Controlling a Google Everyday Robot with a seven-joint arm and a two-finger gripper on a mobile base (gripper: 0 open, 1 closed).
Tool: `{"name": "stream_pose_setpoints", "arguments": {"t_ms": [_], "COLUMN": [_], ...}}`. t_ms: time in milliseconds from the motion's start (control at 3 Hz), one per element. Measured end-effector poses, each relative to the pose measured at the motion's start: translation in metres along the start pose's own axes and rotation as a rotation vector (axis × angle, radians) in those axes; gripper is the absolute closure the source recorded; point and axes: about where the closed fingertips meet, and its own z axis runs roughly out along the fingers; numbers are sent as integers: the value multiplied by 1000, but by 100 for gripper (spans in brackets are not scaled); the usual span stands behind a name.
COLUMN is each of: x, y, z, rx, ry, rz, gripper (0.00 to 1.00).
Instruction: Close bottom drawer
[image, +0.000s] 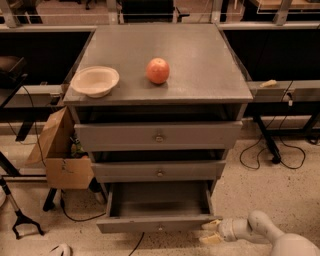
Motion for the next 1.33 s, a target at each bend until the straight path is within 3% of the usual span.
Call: {"name": "stream_pose_setpoints", "arguments": {"t_ms": [333, 1000, 1333], "x": [-4, -5, -7], "y": [-2, -1, -1], "z": [6, 9, 12], "rx": [-1, 3, 4], "ry": [8, 11, 12], "rz": [-6, -5, -5], "gripper": [0, 0, 19]}}
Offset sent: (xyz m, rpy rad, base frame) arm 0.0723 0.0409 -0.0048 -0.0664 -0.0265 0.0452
